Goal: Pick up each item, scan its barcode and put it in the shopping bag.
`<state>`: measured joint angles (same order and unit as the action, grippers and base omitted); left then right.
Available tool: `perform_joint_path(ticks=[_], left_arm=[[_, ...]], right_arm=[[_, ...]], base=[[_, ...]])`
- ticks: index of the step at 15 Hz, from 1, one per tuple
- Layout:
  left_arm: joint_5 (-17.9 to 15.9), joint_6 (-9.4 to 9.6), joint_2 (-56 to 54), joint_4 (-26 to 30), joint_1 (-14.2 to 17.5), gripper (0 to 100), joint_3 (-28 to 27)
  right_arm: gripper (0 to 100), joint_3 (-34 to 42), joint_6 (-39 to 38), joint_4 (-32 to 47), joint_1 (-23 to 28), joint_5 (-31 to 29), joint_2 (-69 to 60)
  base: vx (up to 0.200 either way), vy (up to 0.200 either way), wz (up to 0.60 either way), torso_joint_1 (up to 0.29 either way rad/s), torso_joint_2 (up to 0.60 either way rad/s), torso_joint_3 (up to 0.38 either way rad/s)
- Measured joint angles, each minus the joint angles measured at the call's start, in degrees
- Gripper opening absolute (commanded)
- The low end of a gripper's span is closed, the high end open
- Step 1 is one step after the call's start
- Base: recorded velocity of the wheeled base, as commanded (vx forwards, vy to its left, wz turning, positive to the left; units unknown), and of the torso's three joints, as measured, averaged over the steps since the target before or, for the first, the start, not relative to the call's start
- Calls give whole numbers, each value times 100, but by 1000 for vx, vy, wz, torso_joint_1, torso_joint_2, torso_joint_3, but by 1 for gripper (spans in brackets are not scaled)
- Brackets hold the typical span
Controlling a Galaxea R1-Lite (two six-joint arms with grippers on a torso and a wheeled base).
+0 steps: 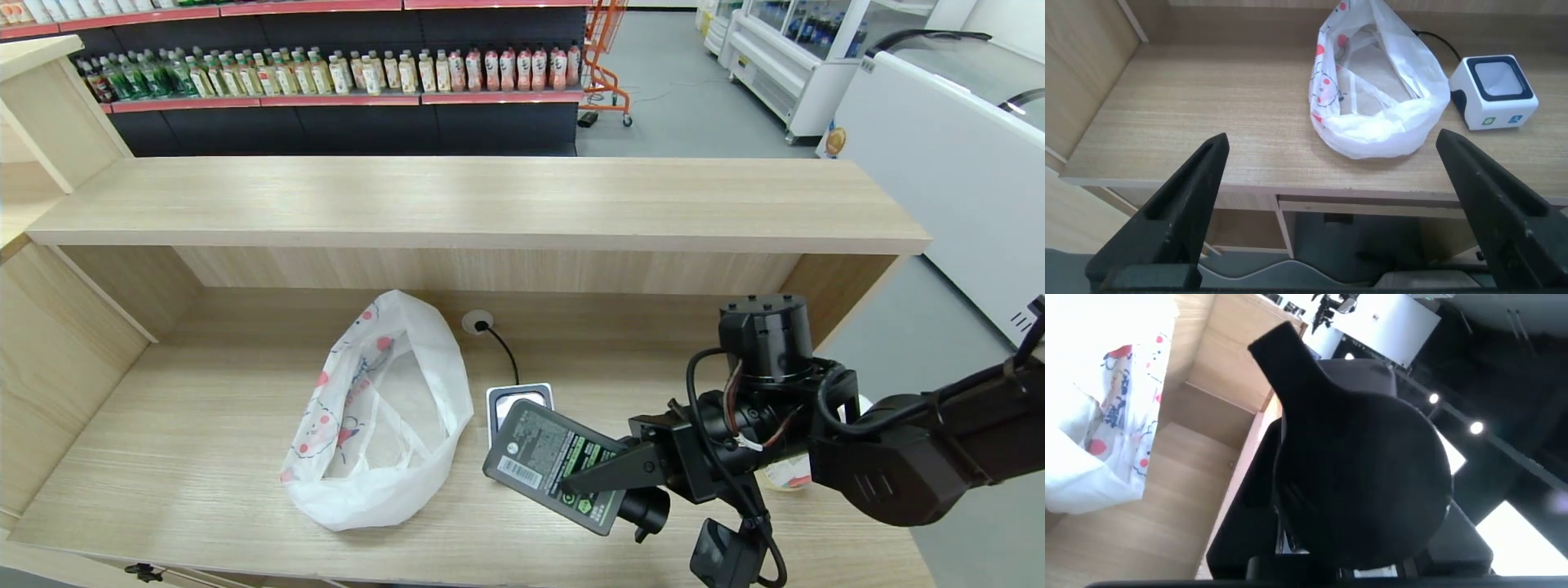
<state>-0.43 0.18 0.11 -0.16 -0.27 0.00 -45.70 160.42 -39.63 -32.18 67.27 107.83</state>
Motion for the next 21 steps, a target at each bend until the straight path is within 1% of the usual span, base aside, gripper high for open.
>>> perform_joint_path(ticks=[10, 18, 20, 21], left_arm=[[-1, 0, 0, 0, 0, 100, 0], [-1, 0, 0, 0, 2, 100, 0], [-1, 0, 0, 0, 2, 100, 0], [-1, 0, 0, 0, 0, 100, 0]], right_arm=[[0, -79, 0, 0, -34, -5, 193], [0, -63, -56, 33, -39, -2, 100], [0, -33, -702, 82, -11, -10, -122], [0, 17, -1407, 121, 40, -115, -350]], base=[[0, 0, 0, 0, 0, 0], [0, 0, 0, 0, 0, 0], [0, 0, 0, 0, 0, 0], [0, 0, 0, 0, 0, 0]])
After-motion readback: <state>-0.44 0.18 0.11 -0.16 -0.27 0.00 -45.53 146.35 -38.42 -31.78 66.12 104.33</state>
